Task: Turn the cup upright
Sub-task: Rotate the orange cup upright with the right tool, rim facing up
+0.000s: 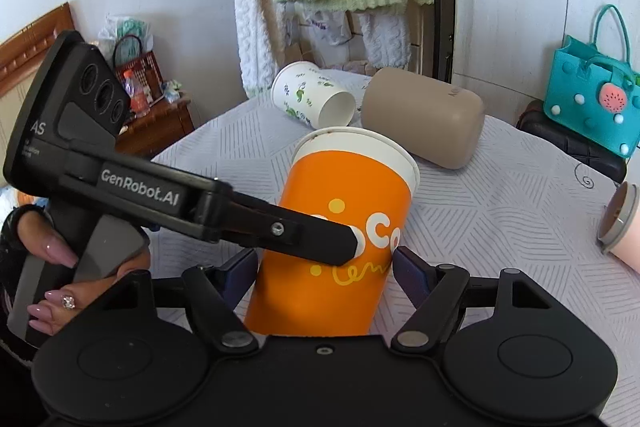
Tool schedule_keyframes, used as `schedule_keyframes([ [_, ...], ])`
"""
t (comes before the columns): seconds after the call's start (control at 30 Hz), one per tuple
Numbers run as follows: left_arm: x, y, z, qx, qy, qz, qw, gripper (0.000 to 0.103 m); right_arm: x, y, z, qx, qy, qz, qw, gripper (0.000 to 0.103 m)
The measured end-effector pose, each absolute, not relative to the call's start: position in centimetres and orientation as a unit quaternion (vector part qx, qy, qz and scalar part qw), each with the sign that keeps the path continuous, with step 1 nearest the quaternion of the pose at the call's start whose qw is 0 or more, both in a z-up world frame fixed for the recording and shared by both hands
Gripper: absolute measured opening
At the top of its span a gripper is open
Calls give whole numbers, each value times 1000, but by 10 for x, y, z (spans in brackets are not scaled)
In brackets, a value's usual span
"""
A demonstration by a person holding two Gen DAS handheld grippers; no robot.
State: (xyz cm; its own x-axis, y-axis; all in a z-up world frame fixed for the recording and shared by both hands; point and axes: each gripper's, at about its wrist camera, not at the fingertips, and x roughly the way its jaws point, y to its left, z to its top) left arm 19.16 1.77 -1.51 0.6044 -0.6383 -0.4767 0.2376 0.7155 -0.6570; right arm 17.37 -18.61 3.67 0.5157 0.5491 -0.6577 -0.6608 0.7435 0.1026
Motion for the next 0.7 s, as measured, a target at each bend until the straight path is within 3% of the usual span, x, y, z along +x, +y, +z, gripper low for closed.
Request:
schedule_keyframes([
  [0.17, 188, 20, -5, -265, 328, -286, 860, 72, 163, -192, 41, -110, 311, 345, 879, 79],
  [0.7, 186, -12, 30, -130, 248, -290, 915, 71, 150, -206, 34, -186, 151, 322, 916, 79],
])
